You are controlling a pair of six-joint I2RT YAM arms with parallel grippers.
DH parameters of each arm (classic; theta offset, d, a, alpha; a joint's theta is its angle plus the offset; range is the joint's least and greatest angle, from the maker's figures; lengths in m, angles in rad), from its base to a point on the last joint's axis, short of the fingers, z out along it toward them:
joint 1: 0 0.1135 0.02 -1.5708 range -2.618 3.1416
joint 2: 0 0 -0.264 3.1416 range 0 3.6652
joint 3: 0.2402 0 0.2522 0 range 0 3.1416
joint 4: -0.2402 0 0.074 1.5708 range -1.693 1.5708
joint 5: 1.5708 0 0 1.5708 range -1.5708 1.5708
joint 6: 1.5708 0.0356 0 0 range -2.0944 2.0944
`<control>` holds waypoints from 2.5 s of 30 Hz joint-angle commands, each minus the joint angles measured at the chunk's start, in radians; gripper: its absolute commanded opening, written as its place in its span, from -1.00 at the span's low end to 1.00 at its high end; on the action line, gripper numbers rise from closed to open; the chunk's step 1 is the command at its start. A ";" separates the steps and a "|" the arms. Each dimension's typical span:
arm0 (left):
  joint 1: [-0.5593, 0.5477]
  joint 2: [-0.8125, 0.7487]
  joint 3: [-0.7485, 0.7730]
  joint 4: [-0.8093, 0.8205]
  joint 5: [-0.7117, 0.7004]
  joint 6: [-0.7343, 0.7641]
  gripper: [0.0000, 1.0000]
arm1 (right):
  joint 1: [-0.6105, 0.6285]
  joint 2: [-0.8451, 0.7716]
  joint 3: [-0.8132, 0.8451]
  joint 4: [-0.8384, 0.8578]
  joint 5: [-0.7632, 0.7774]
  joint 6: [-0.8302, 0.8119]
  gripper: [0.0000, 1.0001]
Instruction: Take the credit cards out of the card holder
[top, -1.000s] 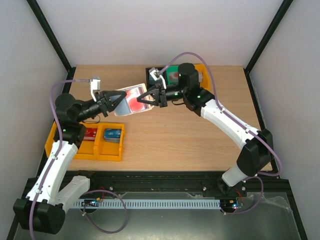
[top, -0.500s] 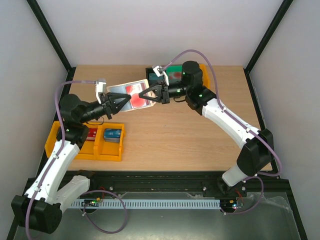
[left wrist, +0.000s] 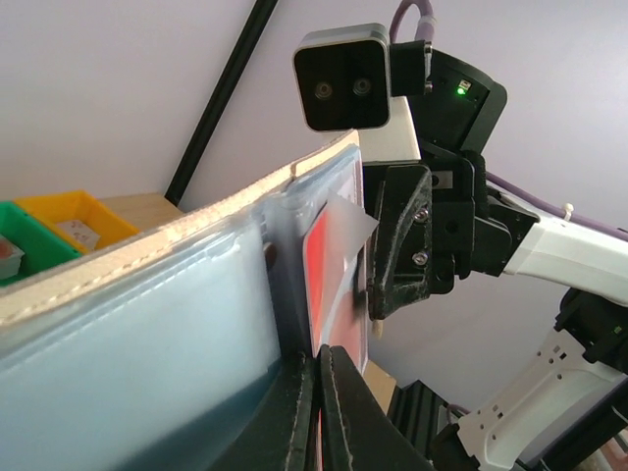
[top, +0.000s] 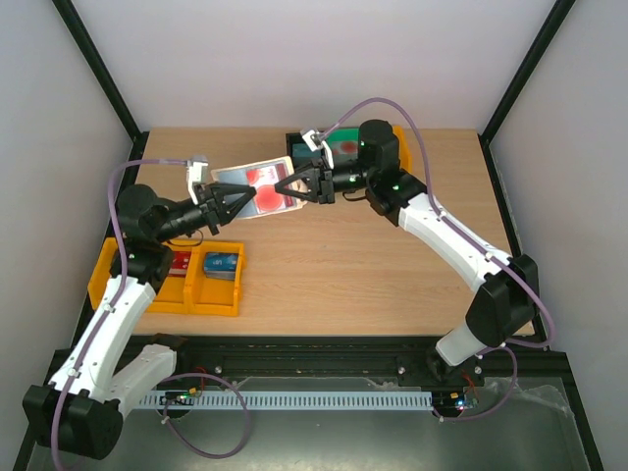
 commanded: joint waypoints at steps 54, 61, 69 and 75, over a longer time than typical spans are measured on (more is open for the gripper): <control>0.162 -0.025 0.053 -0.187 -0.010 0.236 -0.95 | -0.173 -0.066 -0.066 -0.323 0.204 -0.169 -0.97; 0.156 -0.034 0.042 -0.124 -0.017 0.171 -0.95 | -0.111 0.013 -0.202 -0.202 0.248 -0.060 -0.97; 0.136 -0.044 0.018 -0.080 -0.032 0.115 -0.95 | -0.048 0.178 -0.261 -0.063 0.203 0.082 -0.97; 0.128 -0.048 0.011 -0.082 -0.043 0.113 -0.95 | -0.061 0.338 -0.225 -0.359 0.272 -0.032 -0.97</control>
